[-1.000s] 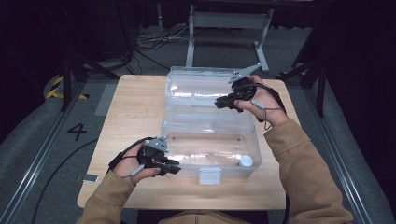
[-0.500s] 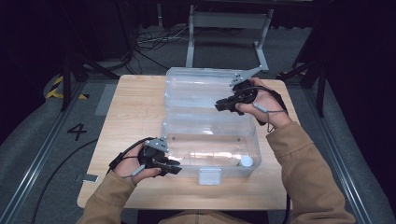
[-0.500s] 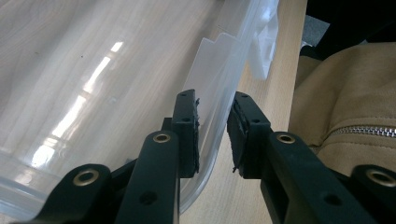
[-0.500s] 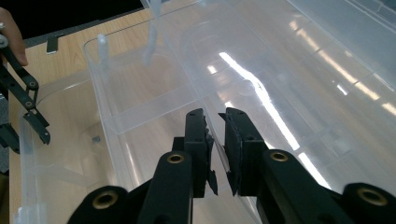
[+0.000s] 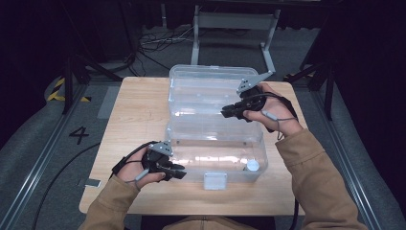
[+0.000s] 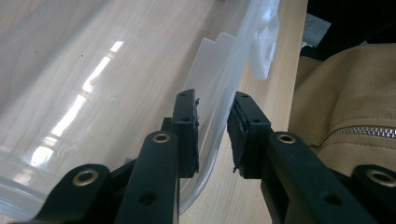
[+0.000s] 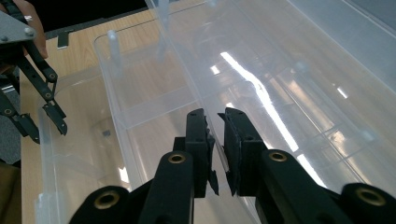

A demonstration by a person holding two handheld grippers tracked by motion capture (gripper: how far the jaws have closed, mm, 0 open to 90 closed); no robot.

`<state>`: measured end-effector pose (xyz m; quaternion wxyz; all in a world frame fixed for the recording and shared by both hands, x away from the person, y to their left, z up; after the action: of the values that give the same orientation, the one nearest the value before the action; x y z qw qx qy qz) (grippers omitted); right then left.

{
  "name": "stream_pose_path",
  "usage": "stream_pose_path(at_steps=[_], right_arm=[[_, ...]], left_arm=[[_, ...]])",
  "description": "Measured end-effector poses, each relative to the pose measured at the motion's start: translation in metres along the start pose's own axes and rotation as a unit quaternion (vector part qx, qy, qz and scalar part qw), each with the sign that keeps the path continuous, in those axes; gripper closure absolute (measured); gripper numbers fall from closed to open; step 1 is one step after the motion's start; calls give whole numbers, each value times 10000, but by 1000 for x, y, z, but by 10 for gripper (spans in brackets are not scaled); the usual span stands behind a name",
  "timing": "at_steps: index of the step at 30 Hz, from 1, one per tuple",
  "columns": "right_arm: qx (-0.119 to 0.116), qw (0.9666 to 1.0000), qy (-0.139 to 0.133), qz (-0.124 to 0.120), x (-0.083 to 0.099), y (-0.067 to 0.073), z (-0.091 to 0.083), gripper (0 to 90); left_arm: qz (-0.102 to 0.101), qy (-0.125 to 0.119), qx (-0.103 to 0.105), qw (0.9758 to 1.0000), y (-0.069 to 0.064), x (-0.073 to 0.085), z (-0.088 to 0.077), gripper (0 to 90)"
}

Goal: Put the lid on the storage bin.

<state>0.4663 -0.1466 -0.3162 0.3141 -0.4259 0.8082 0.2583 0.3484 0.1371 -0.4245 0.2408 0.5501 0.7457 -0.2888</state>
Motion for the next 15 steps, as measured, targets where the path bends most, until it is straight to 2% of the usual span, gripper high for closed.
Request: stream_pose_path(at_steps=[15], right_arm=[[-7,9999,20,-100,6,12,-7,814]], left_arm=[[-5,-22,-9,10000,0,0,1,734]])
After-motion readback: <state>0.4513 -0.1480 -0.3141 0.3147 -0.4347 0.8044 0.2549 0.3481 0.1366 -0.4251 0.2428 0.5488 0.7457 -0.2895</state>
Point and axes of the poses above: each handheld gripper's, and its own axes: z roughly forward along the jaws, x roughly out of its underside, y roughly to its left, the point moved 2 cm from there along z, roughly forward along the jaws, and after that the axes turned 9 degrees about z, right-handed, at the moved point
